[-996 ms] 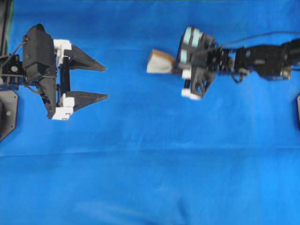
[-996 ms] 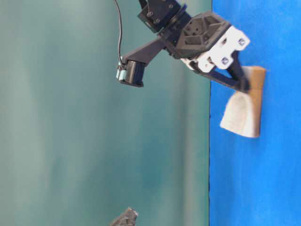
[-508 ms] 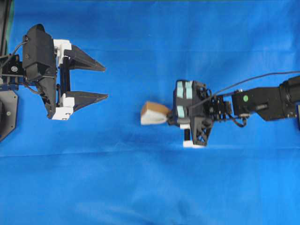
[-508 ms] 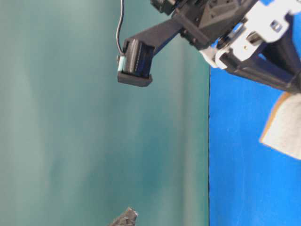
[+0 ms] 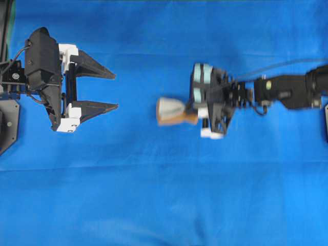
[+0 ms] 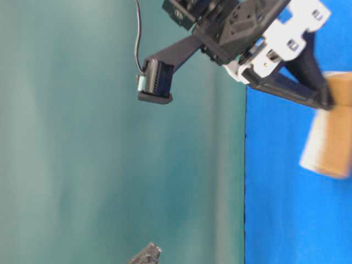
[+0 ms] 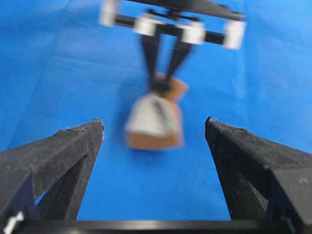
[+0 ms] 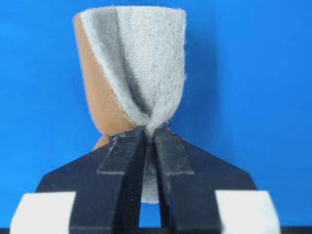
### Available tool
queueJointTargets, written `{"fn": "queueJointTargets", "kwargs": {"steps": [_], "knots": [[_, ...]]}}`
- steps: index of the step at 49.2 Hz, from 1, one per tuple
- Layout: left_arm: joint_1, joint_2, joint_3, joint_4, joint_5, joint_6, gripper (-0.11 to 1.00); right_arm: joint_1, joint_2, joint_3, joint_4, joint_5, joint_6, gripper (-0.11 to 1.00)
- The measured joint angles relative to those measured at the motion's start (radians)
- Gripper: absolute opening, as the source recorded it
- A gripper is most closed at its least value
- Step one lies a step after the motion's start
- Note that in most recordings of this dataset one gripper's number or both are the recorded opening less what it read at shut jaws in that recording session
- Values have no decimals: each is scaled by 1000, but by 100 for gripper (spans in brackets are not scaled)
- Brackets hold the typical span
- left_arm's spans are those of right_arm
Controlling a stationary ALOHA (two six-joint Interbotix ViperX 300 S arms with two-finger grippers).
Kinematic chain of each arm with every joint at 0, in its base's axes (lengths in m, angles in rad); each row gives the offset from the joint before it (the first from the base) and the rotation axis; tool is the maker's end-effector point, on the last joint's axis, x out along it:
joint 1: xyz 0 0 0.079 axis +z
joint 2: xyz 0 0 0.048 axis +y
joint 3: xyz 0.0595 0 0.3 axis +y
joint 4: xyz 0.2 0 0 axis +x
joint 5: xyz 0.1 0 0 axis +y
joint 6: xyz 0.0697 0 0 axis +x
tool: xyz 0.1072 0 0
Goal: Hand over the sponge with the left arm and wipe it with the right arm.
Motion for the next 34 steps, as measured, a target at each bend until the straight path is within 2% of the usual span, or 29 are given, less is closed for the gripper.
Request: {"fn": "queueJointTargets", "kwargs": {"steps": [11,17,26,34], "knots": [[-8,0,-2,0,2,0,82,-166,0,-3,-89,2,-2,10],[-9,-2,0,0,2,0,82,-227,0,-6,-107,0,-2,10],[-11,0,0,2,2,0,82,-229,0,-6,-112,0,6,10],[-11,0,-2,0,0,0,82,-170,0,-5,-104,-2,26,10]]}}
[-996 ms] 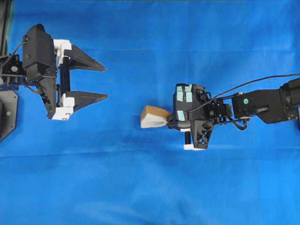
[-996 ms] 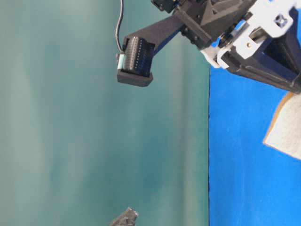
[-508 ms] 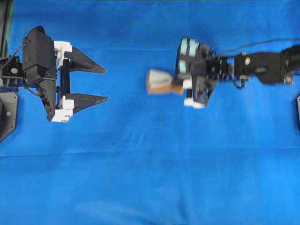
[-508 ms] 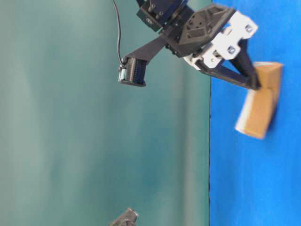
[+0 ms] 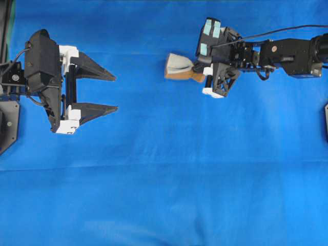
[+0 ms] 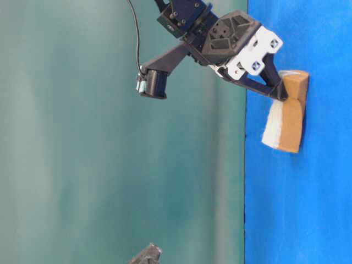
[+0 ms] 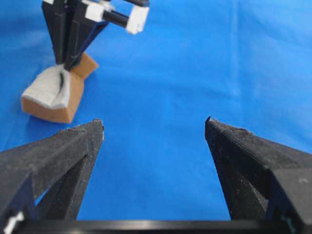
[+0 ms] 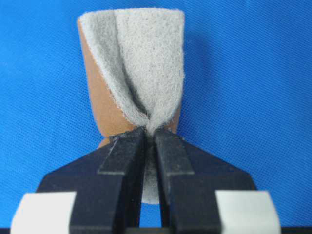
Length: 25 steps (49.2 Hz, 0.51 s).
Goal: Hand over the sponge with the left arm and wipe it with the right arm.
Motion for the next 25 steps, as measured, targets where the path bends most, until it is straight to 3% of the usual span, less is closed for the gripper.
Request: {"fn": "queueJointTargets", "kwargs": {"steps": [16,25], "knots": [[0,0,0,0,0,0,82,291,-2,15,80,8,83,10],[0,0,0,2,2,2,82,408,0,0,91,20,129,10]]}}
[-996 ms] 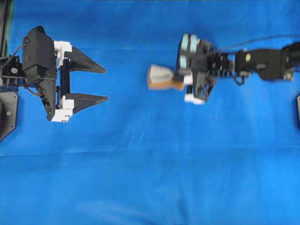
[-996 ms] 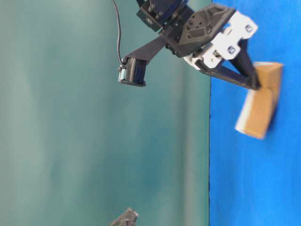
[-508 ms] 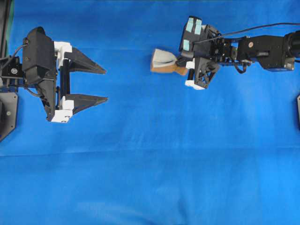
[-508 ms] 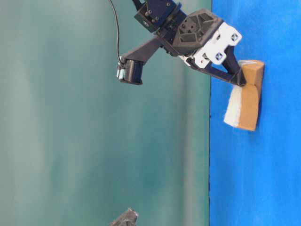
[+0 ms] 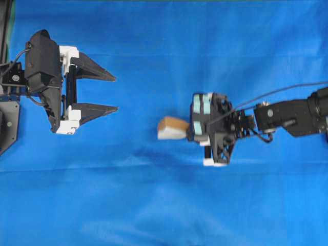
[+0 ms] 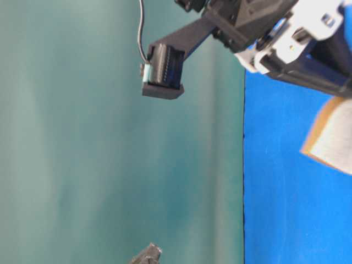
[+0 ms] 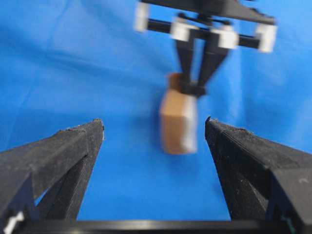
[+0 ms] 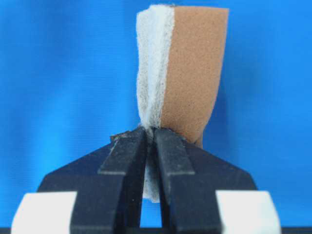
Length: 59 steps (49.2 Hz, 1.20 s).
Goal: Hand over the sponge with the left arm and wipe it with the right arm.
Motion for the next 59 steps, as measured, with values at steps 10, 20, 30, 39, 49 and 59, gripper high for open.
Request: {"fn": "queueJointTargets", "kwargs": {"steps": [10,20,30,39,49,59], "knots": [[0,2,2,0,0,-2,82,28,0,-9,0,5,3,10],[0,2,0,0,-2,-2,82,-31,-2,-11,-20,40,-5,10],[0,0,2,-2,0,-2,82,-175,-6,-15,-112,51,-11,10],[0,2,2,-2,-2,-2,82,-278,-5,-23,-179,49,-11,10],[0,2,2,-2,-2,-2,82,-296,-6,-23,-198,49,-12,10],[0,2,2,-2,-2,-2,82,-282,-6,-23,-199,46,-15,10]]}}
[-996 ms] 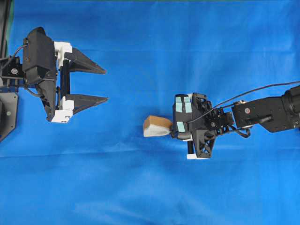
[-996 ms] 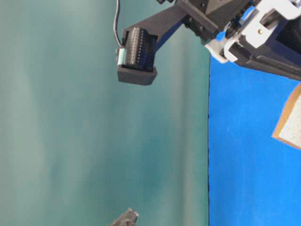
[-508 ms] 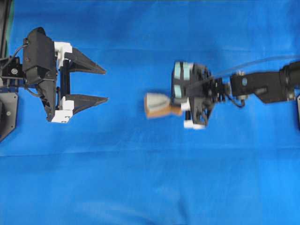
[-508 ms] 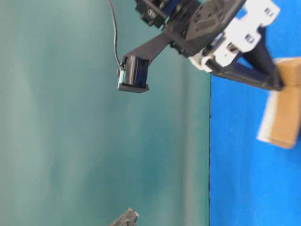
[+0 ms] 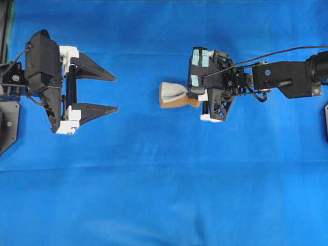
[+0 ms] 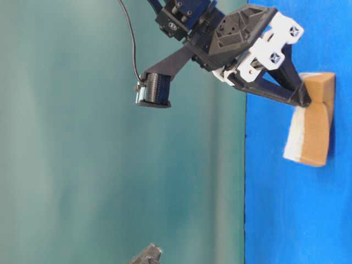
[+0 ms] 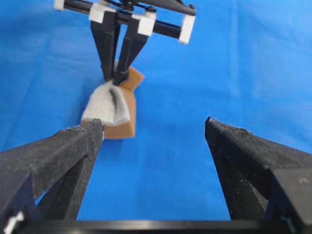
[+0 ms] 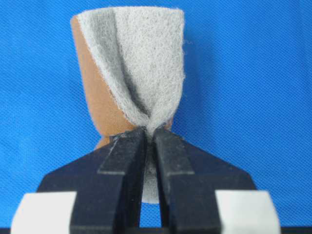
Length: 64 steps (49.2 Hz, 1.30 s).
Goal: Hand over the sponge with the left arm and wipe it with the right arm.
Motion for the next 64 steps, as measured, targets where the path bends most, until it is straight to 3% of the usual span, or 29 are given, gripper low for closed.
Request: {"fn": "queueJointTargets", "kwargs": {"steps": [33,35,42,46,64], "knots": [[0,0,0,0,2,0,82,26,0,0,2,-20,18,10],[0,0,0,2,0,0,82,28,0,0,2,-23,18,18],[0,0,0,2,2,0,82,37,0,0,3,-29,18,60],[0,-2,0,0,2,2,82,41,0,0,2,-31,17,72],[0,0,0,2,2,3,82,58,-49,-6,3,-18,18,73]]}}
